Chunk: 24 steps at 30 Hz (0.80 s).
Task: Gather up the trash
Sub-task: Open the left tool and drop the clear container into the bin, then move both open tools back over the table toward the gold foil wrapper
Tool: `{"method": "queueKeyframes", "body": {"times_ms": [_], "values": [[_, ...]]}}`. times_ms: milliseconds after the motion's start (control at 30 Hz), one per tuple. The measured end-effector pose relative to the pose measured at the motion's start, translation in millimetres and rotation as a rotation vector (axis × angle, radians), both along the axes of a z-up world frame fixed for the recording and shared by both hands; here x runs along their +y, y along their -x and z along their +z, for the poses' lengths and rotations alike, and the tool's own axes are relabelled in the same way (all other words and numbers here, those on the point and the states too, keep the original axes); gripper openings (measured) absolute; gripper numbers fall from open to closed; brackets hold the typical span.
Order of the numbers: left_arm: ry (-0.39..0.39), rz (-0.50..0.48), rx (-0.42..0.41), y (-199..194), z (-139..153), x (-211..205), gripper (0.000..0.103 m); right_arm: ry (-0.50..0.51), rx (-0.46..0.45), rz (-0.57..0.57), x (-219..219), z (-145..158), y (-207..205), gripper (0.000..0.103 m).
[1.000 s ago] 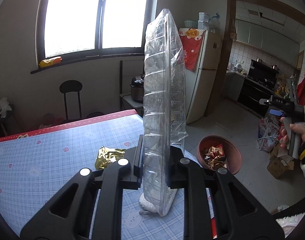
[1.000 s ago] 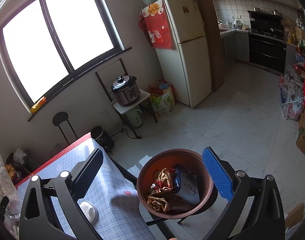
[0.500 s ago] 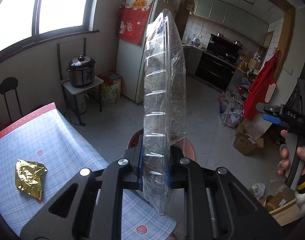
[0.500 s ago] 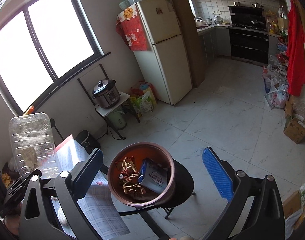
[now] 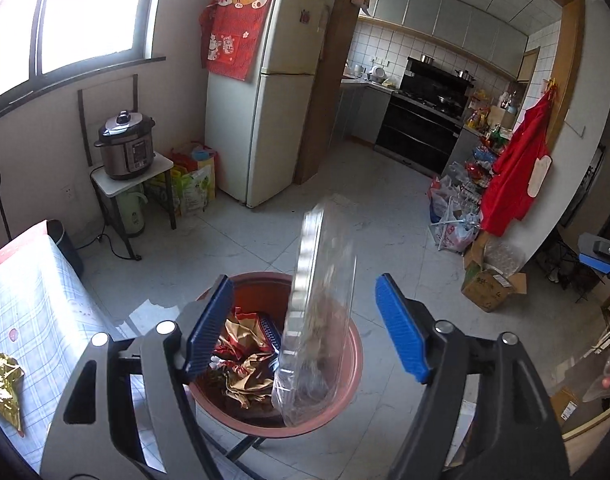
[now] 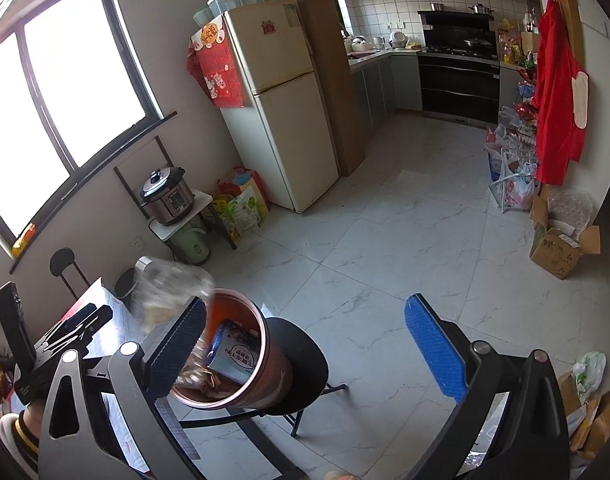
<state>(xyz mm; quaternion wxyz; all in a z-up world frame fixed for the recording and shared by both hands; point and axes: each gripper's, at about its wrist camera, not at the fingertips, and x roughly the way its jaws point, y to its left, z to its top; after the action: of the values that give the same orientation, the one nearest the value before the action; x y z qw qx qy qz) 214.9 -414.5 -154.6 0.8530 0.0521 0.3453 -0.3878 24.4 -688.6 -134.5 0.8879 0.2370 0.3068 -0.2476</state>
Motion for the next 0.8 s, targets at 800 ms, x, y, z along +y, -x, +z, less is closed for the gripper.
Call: {"method": "queueKeyframes", "body": {"times_ms": [800], "values": [[0.002,0.517,-0.067,4.5,47.9,302.7,0.094,-0.132,-0.001,0.283,140.9,-15.1,-106.5,0.098]]}}
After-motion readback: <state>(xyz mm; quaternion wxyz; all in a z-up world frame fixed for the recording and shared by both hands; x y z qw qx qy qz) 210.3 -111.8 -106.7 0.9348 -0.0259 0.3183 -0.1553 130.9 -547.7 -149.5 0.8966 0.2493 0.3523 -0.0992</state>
